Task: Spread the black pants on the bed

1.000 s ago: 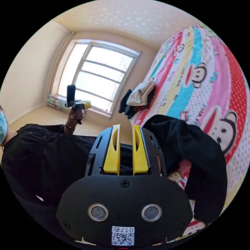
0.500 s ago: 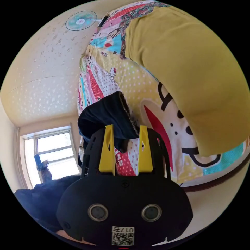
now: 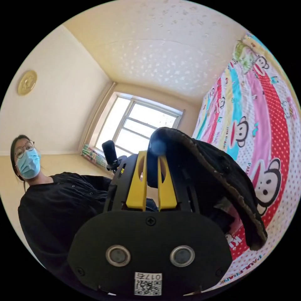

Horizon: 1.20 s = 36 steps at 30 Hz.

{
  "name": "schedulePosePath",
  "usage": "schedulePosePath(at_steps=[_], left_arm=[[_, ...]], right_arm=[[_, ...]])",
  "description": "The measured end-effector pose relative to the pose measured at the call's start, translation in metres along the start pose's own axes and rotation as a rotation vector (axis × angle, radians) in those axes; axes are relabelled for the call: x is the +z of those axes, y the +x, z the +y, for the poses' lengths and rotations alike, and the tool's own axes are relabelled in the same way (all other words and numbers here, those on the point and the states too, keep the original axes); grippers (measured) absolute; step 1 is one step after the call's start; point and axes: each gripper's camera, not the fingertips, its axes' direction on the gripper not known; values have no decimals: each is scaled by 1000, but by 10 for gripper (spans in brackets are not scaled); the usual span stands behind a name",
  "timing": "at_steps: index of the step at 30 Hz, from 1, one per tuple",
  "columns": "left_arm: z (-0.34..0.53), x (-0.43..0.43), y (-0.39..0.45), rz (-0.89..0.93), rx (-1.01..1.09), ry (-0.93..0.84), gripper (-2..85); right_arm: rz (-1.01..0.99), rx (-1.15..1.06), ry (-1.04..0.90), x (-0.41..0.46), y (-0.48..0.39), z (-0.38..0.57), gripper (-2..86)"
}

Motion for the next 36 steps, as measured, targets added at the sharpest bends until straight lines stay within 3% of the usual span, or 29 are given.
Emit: schedulePosePath(at_steps=[3,5,7,12,15,21,24,30,36], left_arm=[[-12,-8,25,-249,-57,55,156],[-14,-31,41,-470,-179,171,78],[-8,-60,47,-518,-216,272,59],[17,-165,17,-278,-429,494,45],[20,-209,18,-196,-415,549,44],[20,-300,78,-193,-315,693,44],[17,-349,102,-147,-293,759,44],[25,-439,157,-27,-168,924,44],[76,-514,191,58,-111,1060,46]], right_arm=[[-64,-55,-44,69,-39,-31,36],[-112,-92,-78,110,-60,-43,44],[-74,-205,-115,150,-93,-50,59],[-26,-474,-145,164,-137,-30,73],[195,-588,-138,155,-134,17,85],[484,-506,-52,163,-71,132,152],[455,-516,-25,193,-54,161,170],[455,-690,-182,306,-68,149,199],[237,-838,190,328,-144,107,207]])
